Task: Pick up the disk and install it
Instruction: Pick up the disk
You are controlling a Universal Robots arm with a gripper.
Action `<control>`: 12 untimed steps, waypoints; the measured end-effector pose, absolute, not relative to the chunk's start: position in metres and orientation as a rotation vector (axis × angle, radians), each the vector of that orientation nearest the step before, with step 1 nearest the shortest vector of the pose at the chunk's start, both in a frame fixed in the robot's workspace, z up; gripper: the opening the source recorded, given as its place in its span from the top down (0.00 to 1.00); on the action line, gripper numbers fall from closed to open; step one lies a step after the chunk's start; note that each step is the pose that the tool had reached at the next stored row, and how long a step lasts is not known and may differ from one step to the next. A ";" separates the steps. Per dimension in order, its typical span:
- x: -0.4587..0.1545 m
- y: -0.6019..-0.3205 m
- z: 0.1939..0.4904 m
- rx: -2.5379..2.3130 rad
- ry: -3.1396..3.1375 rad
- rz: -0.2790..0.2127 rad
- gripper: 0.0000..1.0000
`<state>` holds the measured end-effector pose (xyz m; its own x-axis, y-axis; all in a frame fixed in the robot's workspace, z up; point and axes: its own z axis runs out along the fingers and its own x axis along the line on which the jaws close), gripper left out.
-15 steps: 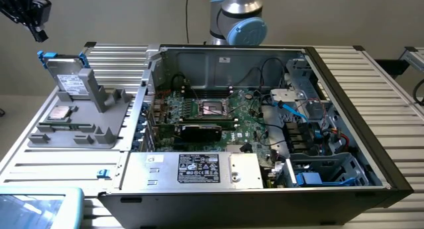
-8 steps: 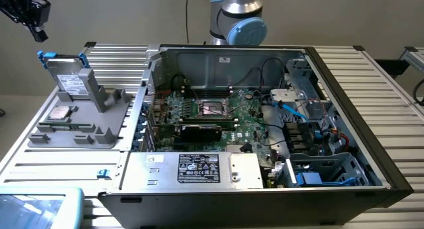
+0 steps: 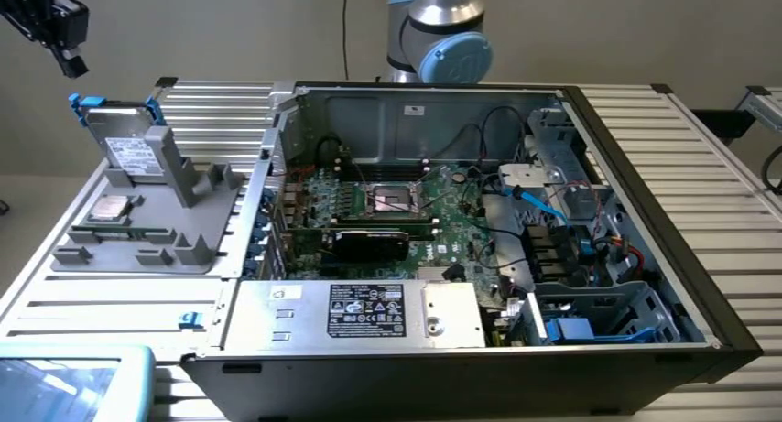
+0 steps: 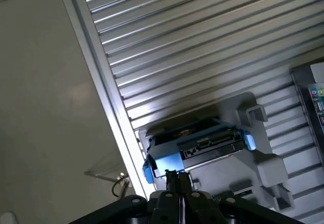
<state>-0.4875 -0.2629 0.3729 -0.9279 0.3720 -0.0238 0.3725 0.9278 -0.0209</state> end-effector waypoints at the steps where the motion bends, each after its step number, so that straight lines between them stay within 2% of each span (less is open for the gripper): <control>1: -0.487 -0.263 0.373 0.619 3.060 -0.039 0.89; 12: -0.488 -0.263 0.373 0.896 2.993 -0.042 0.89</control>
<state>-0.4875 -0.2629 0.3727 -0.8354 0.5492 -0.0238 0.5496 0.8351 -0.0209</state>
